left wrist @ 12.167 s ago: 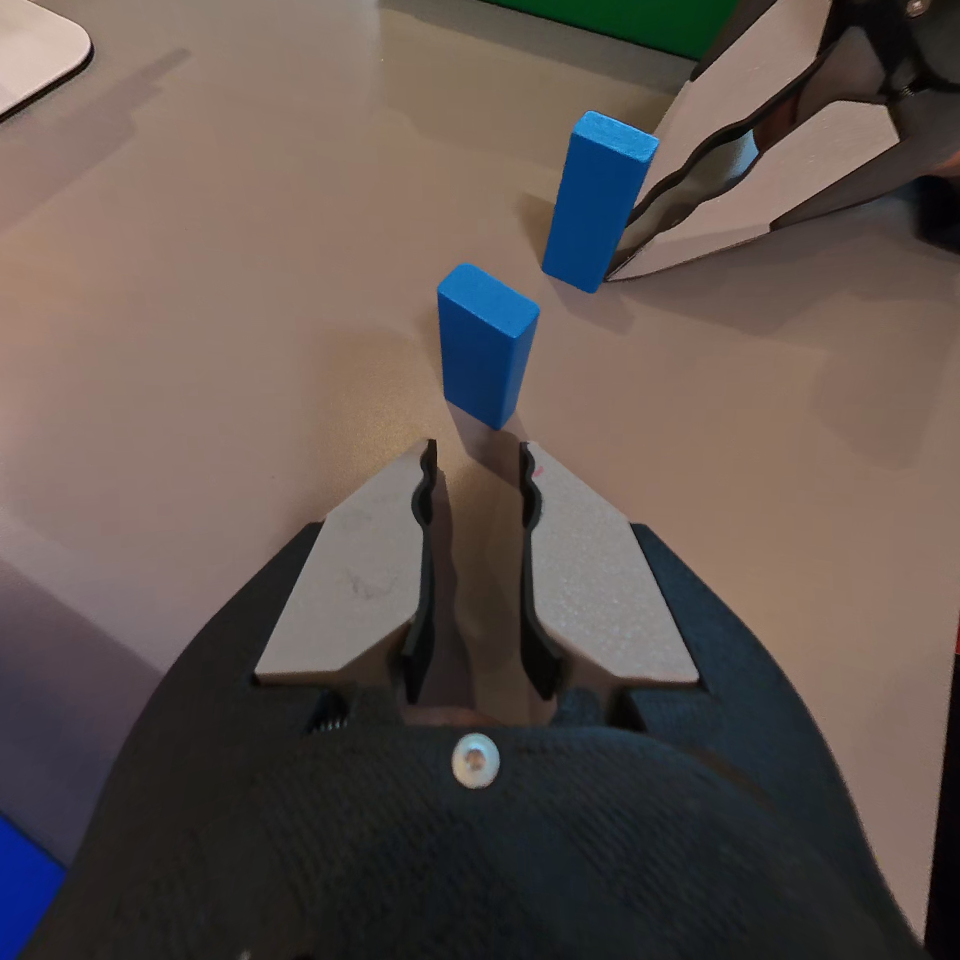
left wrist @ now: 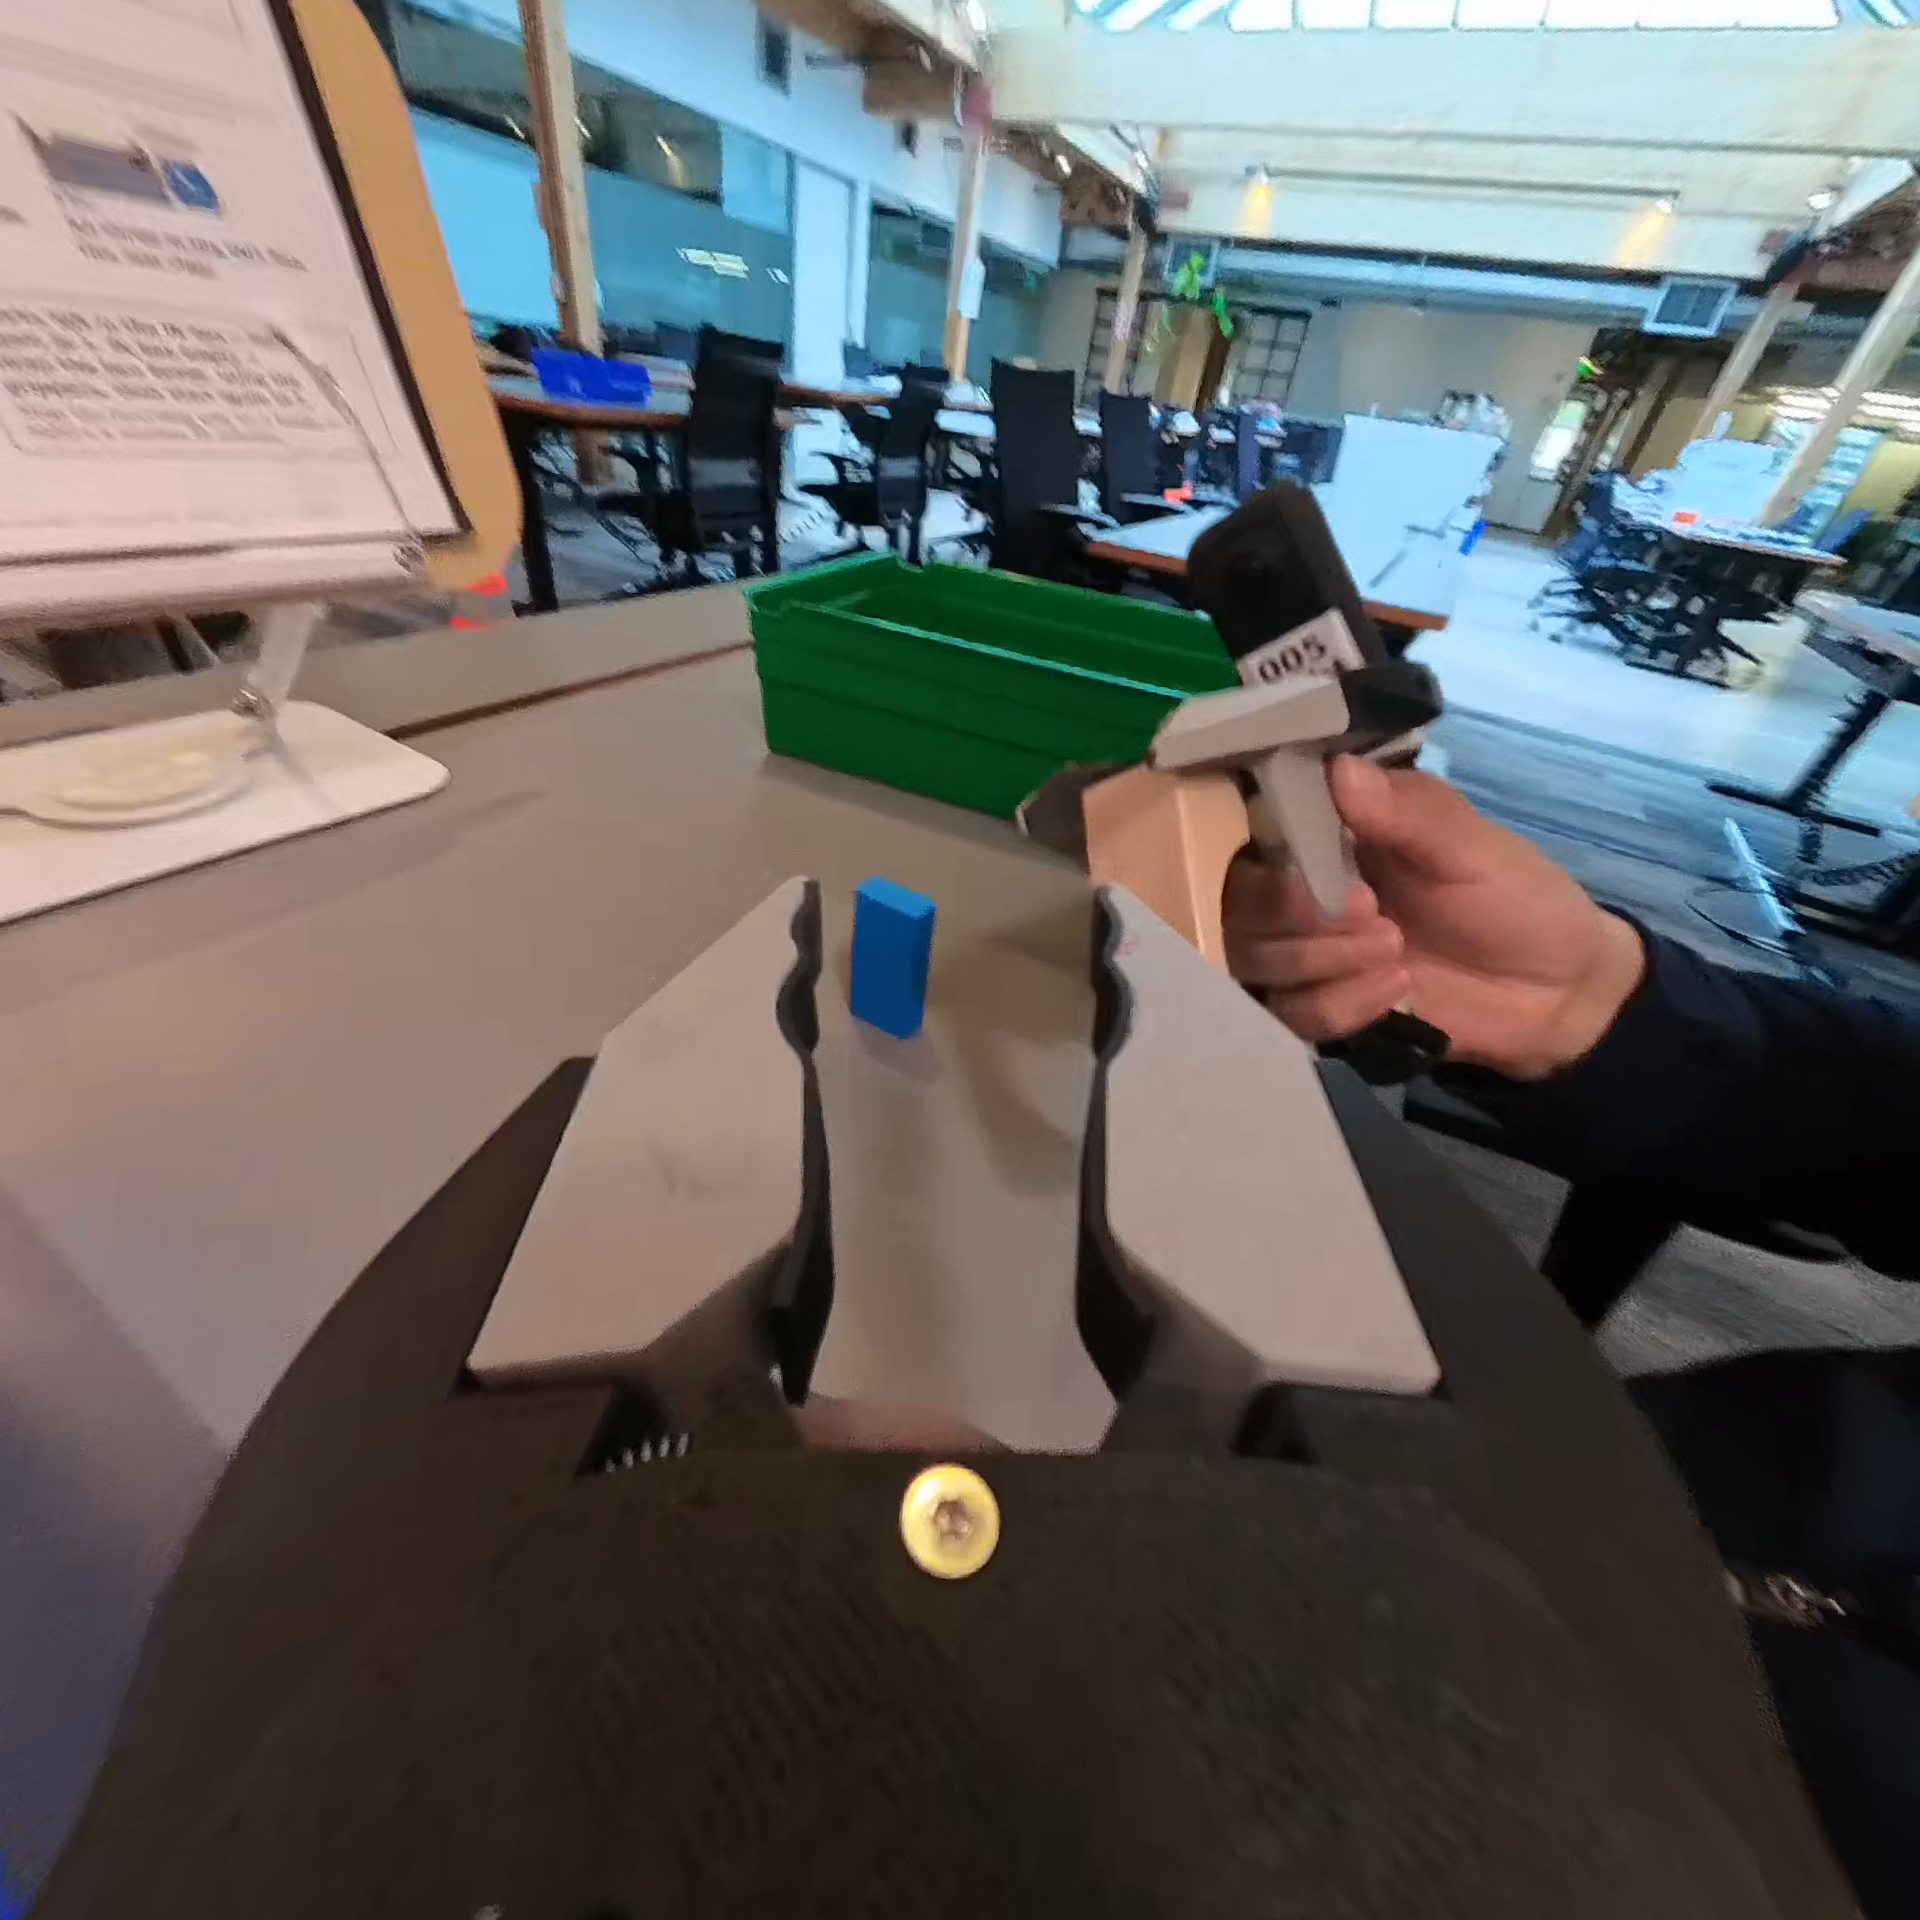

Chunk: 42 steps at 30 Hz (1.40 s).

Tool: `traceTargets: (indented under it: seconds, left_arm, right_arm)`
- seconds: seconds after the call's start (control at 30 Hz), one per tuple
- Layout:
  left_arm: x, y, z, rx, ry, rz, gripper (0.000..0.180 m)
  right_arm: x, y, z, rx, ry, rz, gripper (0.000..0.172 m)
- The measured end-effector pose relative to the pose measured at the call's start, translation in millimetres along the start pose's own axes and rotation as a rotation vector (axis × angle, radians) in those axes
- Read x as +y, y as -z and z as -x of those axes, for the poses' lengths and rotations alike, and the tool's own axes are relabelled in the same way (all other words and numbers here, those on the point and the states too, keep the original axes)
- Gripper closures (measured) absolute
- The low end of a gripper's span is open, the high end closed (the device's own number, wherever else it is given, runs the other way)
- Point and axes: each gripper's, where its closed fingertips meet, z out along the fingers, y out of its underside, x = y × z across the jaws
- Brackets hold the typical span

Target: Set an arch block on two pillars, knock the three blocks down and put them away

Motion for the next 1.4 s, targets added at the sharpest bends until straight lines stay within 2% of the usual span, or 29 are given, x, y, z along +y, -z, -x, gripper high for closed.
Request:
traceTargets:
  seconds: [0.17,0.3,0.4,0.57,0.63,0.7,0.83,1.03,1.2,1.4]
  left_arm:
    - [17.2,-4.8,-16.7,0.145,0.073,0.070,0.118]
    - [26.8,-8.5,-36.1,0.333,0.226,0.100,0.113]
    - [31.4,-13.1,-42.1,0.379,0.272,0.108,0.112]
    - [38.6,-21.1,-54.2,0.415,0.252,0.127,0.111]
    - [39.2,-23.0,-60.4,0.440,0.243,0.128,0.116]
    - [37.4,-20.8,-68.7,0.490,0.221,0.121,0.143]
    - [33.4,-16.8,-70.0,0.483,0.158,0.132,0.146]
    - [30.5,-3.6,-69.1,0.427,-0.001,0.195,0.148]
    - [39.2,2.4,-68.1,0.390,-0.096,0.283,0.148]
    - [49.0,1.1,-70.7,0.372,-0.157,0.341,0.149]
  right_arm:
    - [-5.8,-0.2,18.7,-0.028,0.099,0.019,0.142]
    - [-8.0,0.7,20.9,0.014,0.202,0.025,0.142]
    - [-8.6,0.9,18.6,0.024,0.216,0.021,0.142]
    - [-8.6,0.0,29.3,-0.032,0.211,0.016,0.142]
    - [-5.3,-2.0,34.1,-0.048,0.221,0.026,0.141]
    - [-2.6,-3.1,34.6,-0.038,0.242,0.036,0.141]
    - [-1.9,-1.1,42.5,-0.083,0.267,0.060,0.141]
    - [15.2,9.0,50.3,-0.171,0.333,0.260,0.140]
    - [46.6,23.5,31.9,-0.113,0.468,0.518,0.135]
    - [71.3,32.1,13.2,-0.042,0.592,0.688,0.138]
